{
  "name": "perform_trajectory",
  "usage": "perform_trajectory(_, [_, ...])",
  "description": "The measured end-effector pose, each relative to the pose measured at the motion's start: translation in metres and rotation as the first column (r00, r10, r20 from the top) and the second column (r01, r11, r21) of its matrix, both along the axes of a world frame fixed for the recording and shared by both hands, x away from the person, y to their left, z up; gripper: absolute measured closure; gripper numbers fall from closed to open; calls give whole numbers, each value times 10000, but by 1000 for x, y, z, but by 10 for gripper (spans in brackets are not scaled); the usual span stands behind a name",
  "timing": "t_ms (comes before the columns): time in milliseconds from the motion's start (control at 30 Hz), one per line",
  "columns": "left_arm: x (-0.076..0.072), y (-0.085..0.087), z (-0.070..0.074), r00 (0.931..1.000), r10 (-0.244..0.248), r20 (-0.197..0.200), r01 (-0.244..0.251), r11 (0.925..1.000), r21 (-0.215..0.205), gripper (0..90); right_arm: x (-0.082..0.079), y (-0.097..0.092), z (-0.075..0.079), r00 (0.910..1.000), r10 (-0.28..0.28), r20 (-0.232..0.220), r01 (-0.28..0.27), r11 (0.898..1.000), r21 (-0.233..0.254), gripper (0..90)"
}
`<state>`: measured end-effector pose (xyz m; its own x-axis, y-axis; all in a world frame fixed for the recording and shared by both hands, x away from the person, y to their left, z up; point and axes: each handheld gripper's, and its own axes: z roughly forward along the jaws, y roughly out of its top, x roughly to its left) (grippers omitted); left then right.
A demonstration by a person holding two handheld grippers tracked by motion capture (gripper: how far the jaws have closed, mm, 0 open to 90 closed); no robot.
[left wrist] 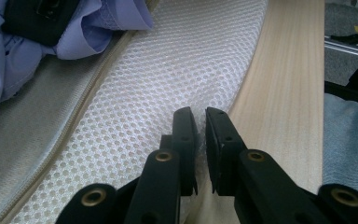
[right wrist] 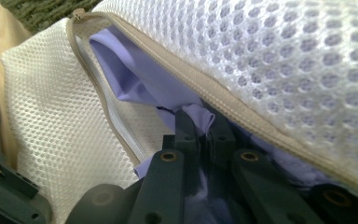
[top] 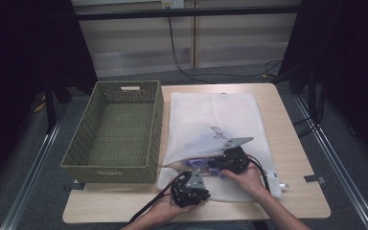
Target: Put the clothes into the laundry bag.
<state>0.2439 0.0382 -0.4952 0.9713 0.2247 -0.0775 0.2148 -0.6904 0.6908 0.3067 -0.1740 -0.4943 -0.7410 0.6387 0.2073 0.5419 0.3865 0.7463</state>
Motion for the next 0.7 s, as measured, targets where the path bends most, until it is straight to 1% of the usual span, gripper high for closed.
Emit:
perform_trajectory(33, [0, 0, 0, 10000, -1, -10, 1, 10000, 33, 826, 0, 0, 0, 10000, -21, -11, 21, 10000, -27, 861])
perform_trajectory(67, [0, 0, 1, 10000, -20, -3, 20, 9999, 159, 826, 1, 1, 1, 10000, -31, -48, 31, 10000, -37, 861])
perform_trajectory(200, [0, 0, 1, 10000, -34, 24, 34, 9998, 190, 828, 4, 3, 2, 10000, -30, -65, 29, 9999, -125, 862])
perform_trajectory(233, [0, 0, 1, 10000, -42, 15, 41, 9999, 144, 828, 5, 3, 2, 10000, 25, -62, -25, 9999, -142, 862])
perform_trajectory(267, [1, 0, 2, 9999, -102, 79, 100, 9997, 243, 828, 5, 3, 3, 10000, -16, -29, 15, 9999, -149, 862])
perform_trajectory(300, [0, 0, 1, 9999, -103, 79, 101, 9998, 166, 829, 6, 3, 3, 10000, -9, -26, 9, 9999, -148, 862])
perform_trajectory(467, [0, 0, 1, 10000, -45, 39, 44, 9998, 204, 838, 13, 4, 4, 9998, -177, -61, 176, 9997, -154, 862])
perform_trajectory(600, [0, 0, 1, 10000, -44, 35, 43, 9998, 202, 839, 18, 4, 4, 9995, -316, 31, 317, 9994, -121, 862])
perform_trajectory(633, [1, 0, 1, 10000, -70, 41, 69, 9999, 125, 840, 19, 4, 4, 9994, -336, -5, 336, 9993, -145, 862])
perform_trajectory(667, [0, 0, 1, 10000, -31, 21, 30, 9999, 132, 840, 20, 4, 5, 9993, -369, -44, 368, 9992, -149, 862])
perform_trajectory(700, [0, 0, 1, 10000, -34, 37, 33, 9998, 207, 840, 21, 4, 4, 9994, -355, 38, 356, 9992, -164, 862])
